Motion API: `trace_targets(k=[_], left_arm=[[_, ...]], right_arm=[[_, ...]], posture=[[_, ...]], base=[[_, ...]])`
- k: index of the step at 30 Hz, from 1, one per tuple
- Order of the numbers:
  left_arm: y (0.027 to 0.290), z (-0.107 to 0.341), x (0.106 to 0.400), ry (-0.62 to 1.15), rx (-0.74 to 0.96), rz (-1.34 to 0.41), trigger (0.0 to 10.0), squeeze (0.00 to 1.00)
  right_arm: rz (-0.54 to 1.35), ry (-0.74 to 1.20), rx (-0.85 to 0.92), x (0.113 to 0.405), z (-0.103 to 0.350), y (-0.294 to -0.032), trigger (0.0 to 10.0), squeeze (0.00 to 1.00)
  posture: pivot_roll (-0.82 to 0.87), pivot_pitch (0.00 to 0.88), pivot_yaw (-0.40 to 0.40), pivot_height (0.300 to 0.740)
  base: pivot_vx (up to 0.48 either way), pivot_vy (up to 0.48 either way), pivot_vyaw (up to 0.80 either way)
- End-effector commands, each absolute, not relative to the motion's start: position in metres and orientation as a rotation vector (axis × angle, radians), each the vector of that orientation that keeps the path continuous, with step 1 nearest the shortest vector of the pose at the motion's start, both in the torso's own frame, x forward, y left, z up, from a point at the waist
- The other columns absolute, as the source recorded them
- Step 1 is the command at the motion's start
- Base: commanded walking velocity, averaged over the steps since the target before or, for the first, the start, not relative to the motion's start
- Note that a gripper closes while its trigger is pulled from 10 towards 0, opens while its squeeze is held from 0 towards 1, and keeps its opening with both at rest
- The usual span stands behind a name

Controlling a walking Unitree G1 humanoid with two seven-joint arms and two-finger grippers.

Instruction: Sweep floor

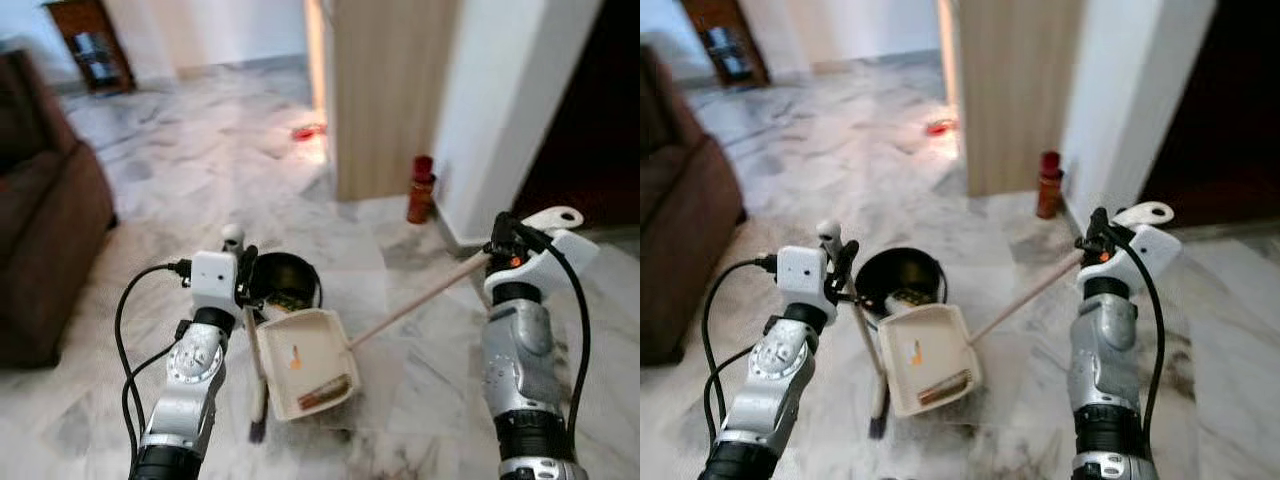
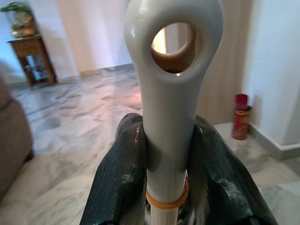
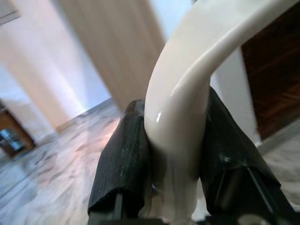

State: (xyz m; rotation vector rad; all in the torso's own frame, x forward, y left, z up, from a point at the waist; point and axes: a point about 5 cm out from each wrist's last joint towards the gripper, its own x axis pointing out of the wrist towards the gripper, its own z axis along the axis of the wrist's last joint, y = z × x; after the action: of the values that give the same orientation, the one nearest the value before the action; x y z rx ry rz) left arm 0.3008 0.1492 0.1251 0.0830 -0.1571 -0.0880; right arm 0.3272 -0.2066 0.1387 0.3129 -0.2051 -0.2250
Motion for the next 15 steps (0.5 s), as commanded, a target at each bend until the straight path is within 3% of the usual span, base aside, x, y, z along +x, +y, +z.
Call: trace_targets(k=[1,10,15], left_arm=[[0.15,0.136,0.303,-0.197,0.093,-0.088,10.0,0.0],[0.153,0.133,0.299,-0.188,0.104,-0.086,10.0,0.0],[0.171,0.127,0.295,-0.17,0.157,-0.007,10.0,0.0]], right_arm=[[-0.231,-0.253,0.35,0.33,0.15,-0.207,10.0,0.0],[-0.252,-0.358,0.357,0.33,0.171,-0.208,10.0,0.0],[-0.275,-0.471,0.376,0.329,0.197,-0.211,10.0,0.0]], posture=[[0.03,0.0,0.054,0.74],[0.02,0.0,0.057,0.74],[0.02,0.0,0.062,0.74]], base=[[0.0,0.0,0.0],[0.0,0.0,0.0],[0.0,0.0,0.0]])
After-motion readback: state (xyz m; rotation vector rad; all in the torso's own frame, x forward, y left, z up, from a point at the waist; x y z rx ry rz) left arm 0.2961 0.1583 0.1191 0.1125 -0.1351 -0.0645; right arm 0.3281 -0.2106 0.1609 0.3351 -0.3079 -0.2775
